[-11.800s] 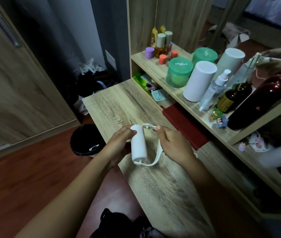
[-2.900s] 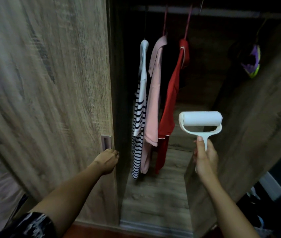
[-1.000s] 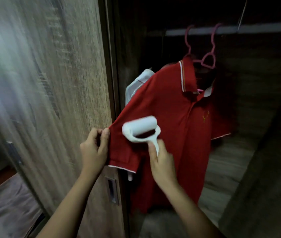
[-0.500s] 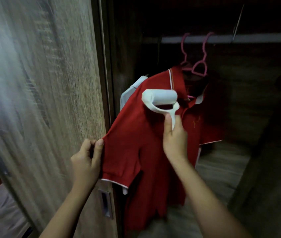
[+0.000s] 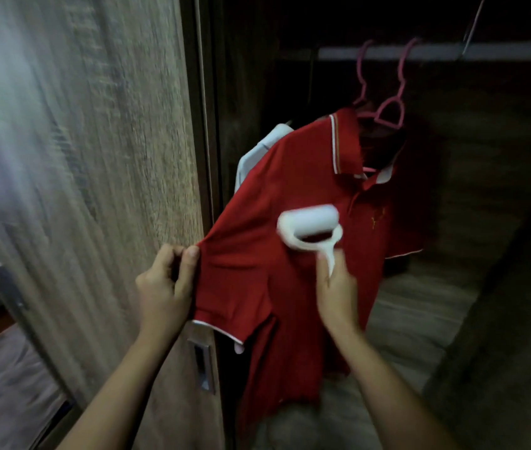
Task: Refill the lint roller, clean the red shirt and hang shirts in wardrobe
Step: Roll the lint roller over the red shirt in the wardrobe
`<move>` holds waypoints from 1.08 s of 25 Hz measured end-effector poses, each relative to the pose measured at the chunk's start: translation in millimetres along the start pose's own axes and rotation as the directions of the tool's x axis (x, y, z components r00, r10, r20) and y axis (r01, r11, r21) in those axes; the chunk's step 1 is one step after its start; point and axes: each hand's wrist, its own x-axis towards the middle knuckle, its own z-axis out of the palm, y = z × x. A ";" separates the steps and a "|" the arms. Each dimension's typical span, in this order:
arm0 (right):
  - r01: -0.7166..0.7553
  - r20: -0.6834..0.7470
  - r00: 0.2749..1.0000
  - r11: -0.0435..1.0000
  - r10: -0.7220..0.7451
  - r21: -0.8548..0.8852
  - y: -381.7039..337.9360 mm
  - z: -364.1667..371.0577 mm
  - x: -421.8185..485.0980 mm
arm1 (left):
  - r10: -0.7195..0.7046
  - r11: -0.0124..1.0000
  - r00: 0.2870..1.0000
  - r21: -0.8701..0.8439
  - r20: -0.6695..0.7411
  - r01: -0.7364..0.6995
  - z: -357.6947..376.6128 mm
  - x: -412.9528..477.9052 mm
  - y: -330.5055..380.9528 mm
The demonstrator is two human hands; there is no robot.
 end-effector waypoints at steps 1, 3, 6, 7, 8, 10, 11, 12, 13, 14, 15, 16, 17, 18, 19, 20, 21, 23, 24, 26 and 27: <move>-0.044 0.122 0.991 0.998 0.050 -0.051 18.9 10.2 -24.7 | 0.002 1.000 1.000 -0.006 0.001 -0.002 0.2 0.4 -0.4; -0.087 0.331 0.930 0.971 0.159 -0.221 53.2 19.8 -80.0 | 0.005 1.000 1.000 -0.001 0.000 -0.005 -0.5 1.0 -1.3; -0.035 0.200 0.976 0.972 0.082 -0.231 46.8 11.7 -49.2 | 0.016 1.000 1.000 0.006 0.003 -0.016 -1.1 2.1 -2.7; -0.057 0.136 0.988 0.985 0.080 -0.164 32.2 9.3 -22.6 | 0.015 1.000 1.000 0.008 0.002 -0.015 -1.2 2.2 -3.2; -0.058 0.073 0.995 0.995 0.064 -0.086 17.2 0.2 1.1 | 0.014 1.000 1.000 0.014 0.000 -0.014 -1.0 1.9 -3.3; -0.013 -0.073 0.997 1.000 0.012 -0.013 12.6 -9.8 32.4 | 0.014 1.000 1.000 0.025 -0.009 -0.014 -0.2 0.8 -2.1; -0.041 -0.047 0.998 0.998 0.038 -0.051 21.1 -5.9 24.2 | 0.014 0.999 1.000 0.032 -0.013 -0.013 -0.6 0.6 -1.4; -0.088 0.055 0.994 0.991 0.093 -0.097 36.9 1.9 8.1 | 0.016 0.999 1.000 0.039 -0.012 -0.016 -1.3 0.7 -0.7; -0.167 0.126 0.973 0.967 0.193 -0.192 59.0 0.9 -10.0 | 0.023 0.999 1.000 0.043 -0.009 -0.023 -2.1 0.9 -0.1; -0.248 0.248 0.916 0.932 0.315 -0.265 83.6 -1.6 -37.2 | 0.030 0.998 1.000 0.047 -0.006 -0.030 -2.6 1.2 0.4; -0.311 0.370 0.859 0.934 0.355 -0.173 103.1 2.9 -57.3 | 0.036 0.998 0.999 0.054 -0.005 -0.036 -2.9 2.2 0.7; -0.252 0.335 0.901 0.961 0.276 -0.115 114.3 8.0 -69.6 | 0.039 0.997 0.999 0.060 -0.001 -0.039 -3.4 3.3 1.0; -0.287 0.354 0.879 0.947 0.320 -0.146 107.7 -3.0 -60.7 | 0.039 0.997 0.999 0.064 0.001 -0.039 -3.5 4.0 0.6; -0.176 0.221 0.945 0.943 0.242 -0.281 93.1 -1.6 -39.0 | 0.039 0.997 0.999 0.070 0.001 -0.039 -3.0 3.8 -0.1; -0.126 0.173 0.969 0.952 0.179 -0.279 72.0 -6.4 -10.8 | 0.037 0.996 0.999 0.078 -0.001 -0.037 -2.6 3.0 -0.7; -0.078 0.100 0.990 0.983 0.096 -0.166 60.2 -1.0 4.8 | 0.034 0.996 0.999 0.081 -0.010 -0.034 -2.1 1.9 -1.2; -0.065 -0.025 0.998 0.994 0.063 -0.091 57.4 -4.0 22.6 | 0.034 0.996 0.999 0.080 -0.022 -0.032 -1.2 0.8 -1.2; -0.049 -0.005 0.999 0.995 0.049 -0.082 60.2 -5.0 30.5 | 0.035 0.996 0.999 0.078 -0.036 -0.032 0.6 -0.8 -0.6; -0.035 0.151 0.986 0.976 0.068 -0.215 74.5 -1.6 18.0 | 0.034 0.996 0.999 0.081 -0.038 -0.031 0.8 -1.4 -0.2; 0.077 0.516 0.834 0.882 0.198 -0.464 112.5 6.5 -26.4 | 0.036 0.995 0.999 0.093 -0.037 -0.032 0.3 -1.4 -0.1; 0.110 0.573 0.788 0.865 0.224 -0.489 126.7 1.5 -40.7 | 0.033 0.994 0.999 0.102 -0.032 -0.030 0.3 -0.6 -0.3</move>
